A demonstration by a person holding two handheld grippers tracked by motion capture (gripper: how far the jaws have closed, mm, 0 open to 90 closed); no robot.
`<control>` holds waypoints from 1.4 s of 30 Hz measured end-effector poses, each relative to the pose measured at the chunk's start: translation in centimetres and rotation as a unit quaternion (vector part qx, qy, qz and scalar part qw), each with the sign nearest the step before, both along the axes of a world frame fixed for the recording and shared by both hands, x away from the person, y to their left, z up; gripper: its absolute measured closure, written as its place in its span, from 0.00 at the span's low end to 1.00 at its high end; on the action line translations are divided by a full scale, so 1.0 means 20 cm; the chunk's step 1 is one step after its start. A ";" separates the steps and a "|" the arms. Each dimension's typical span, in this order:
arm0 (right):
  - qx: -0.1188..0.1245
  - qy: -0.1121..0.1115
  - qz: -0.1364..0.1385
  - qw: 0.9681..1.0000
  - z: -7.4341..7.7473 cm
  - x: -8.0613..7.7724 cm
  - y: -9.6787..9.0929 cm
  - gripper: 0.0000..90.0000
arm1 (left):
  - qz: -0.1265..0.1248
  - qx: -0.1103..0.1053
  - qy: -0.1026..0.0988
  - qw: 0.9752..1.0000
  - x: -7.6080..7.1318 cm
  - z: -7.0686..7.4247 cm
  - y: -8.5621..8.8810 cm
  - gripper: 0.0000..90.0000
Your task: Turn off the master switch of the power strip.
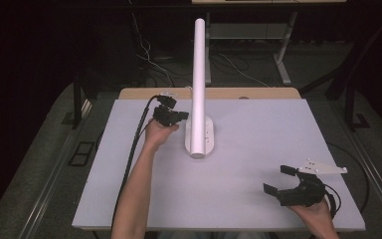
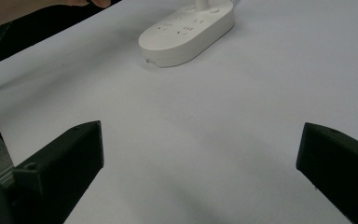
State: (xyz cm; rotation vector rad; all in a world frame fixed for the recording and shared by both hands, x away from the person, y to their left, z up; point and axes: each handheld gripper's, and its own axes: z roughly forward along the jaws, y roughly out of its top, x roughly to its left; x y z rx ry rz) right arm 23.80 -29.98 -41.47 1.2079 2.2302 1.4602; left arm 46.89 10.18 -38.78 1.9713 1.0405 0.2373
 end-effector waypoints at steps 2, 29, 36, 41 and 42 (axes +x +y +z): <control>0.000 0.000 0.000 1.000 0.00 0.00 0.00 0.00 | -0.006 0.004 0.004 1.000 -0.02 0.03 0.04 1.00; 0.000 0.005 0.002 1.000 0.00 0.00 0.02 0.00 | 0.023 -0.057 -0.008 0.998 -0.31 0.13 0.33 0.75; -0.003 0.002 0.005 1.000 0.00 0.00 0.03 0.00 | 0.019 -0.071 0.004 0.997 -0.37 0.11 0.38 0.36; -0.003 0.003 0.003 1.000 0.00 0.00 0.03 0.00 | -0.006 -0.078 0.006 0.997 -0.41 0.11 0.40 0.15; -0.003 0.003 0.003 1.000 0.00 0.00 0.03 0.00 | -0.008 -0.081 0.007 0.997 -0.42 0.12 0.41 0.12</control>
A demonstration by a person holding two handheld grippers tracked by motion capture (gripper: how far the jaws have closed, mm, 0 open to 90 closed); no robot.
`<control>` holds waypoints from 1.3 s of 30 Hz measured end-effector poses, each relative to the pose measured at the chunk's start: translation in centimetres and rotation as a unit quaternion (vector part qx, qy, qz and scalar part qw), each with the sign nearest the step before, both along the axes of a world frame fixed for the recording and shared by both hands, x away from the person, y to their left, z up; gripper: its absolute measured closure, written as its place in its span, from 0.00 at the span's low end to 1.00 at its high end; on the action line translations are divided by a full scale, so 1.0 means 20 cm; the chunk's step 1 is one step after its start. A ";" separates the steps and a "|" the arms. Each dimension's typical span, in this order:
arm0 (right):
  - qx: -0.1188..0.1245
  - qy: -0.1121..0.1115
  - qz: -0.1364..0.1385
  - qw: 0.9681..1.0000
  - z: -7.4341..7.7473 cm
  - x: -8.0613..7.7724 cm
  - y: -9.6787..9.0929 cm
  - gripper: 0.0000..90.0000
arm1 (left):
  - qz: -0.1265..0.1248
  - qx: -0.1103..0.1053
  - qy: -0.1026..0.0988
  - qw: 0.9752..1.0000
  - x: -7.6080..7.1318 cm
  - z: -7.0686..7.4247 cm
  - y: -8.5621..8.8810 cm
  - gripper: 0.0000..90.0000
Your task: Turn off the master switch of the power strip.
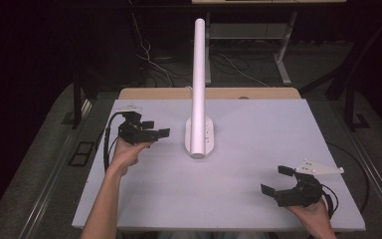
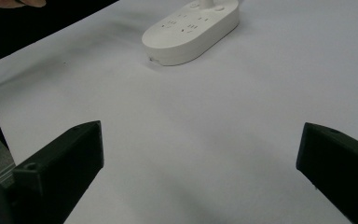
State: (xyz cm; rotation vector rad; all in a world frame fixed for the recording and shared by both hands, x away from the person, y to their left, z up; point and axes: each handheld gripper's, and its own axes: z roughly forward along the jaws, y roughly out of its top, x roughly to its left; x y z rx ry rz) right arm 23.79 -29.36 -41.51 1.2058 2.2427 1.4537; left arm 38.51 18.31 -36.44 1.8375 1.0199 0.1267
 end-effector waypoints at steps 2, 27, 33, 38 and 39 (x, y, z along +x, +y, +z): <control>0.000 0.000 0.000 1.000 0.00 0.00 0.00 0.00 | -0.003 -0.001 0.001 1.000 -0.02 0.00 0.00 0.05; -0.003 -0.004 0.002 1.000 0.00 0.00 0.01 0.00 | -0.013 -0.015 -0.047 0.999 -0.32 -0.05 -0.01 0.00; -0.005 -0.003 0.003 1.000 0.00 0.00 0.01 0.00 | -0.017 -0.016 -0.055 0.998 -0.38 -0.09 -0.02 0.00; -0.005 -0.002 0.002 1.000 0.00 0.00 0.01 0.00 | -0.023 -0.014 -0.054 0.998 -0.43 -0.13 -0.02 0.00; -0.004 -0.003 0.002 1.000 0.00 0.00 0.02 0.00 | -0.024 -0.014 -0.054 0.998 -0.44 -0.14 -0.02 0.00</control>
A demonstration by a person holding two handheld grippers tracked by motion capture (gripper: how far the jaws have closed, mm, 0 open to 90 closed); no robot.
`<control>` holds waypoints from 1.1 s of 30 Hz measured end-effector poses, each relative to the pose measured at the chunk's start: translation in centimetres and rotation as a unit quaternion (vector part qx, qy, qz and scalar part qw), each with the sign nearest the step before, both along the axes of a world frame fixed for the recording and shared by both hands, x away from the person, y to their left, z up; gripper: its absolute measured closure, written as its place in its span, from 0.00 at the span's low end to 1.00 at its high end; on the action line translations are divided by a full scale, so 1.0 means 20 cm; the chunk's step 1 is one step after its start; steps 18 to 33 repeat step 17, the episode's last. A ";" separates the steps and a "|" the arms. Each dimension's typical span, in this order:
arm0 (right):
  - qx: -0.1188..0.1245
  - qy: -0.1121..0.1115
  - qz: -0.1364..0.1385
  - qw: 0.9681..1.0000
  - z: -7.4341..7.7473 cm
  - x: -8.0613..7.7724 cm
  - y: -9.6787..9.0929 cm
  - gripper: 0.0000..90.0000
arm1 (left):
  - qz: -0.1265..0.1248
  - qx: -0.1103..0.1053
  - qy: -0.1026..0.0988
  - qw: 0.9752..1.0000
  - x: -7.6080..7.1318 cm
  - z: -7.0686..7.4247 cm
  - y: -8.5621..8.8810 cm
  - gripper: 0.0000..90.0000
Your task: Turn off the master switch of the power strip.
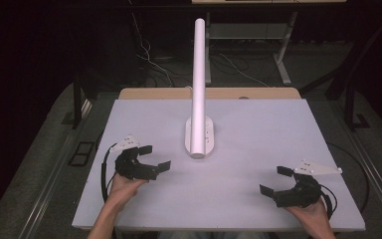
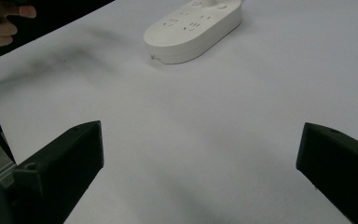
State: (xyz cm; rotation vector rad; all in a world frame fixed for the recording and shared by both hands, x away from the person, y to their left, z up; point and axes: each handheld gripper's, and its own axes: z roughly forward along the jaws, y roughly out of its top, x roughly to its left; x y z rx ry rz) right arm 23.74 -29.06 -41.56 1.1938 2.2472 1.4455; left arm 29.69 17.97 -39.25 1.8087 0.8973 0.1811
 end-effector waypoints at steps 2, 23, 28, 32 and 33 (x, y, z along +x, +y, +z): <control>0.000 0.000 0.000 1.000 0.00 0.00 0.00 0.00 | -0.001 0.000 0.001 1.000 -0.02 -0.02 0.00 0.00; -0.006 0.005 0.005 1.000 -0.01 0.00 0.03 0.00 | 0.001 0.004 0.001 1.000 -0.18 -0.12 0.03 0.00; -0.006 0.005 0.005 1.000 -0.01 0.00 0.03 0.00 | 0.001 0.004 0.001 1.000 -0.18 -0.12 0.03 0.00; -0.006 0.005 0.005 1.000 -0.01 0.00 0.03 0.00 | 0.001 0.004 0.001 1.000 -0.18 -0.12 0.03 0.00; -0.006 0.005 0.005 1.000 -0.01 0.00 0.03 0.00 | 0.001 0.004 0.001 1.000 -0.18 -0.12 0.03 0.00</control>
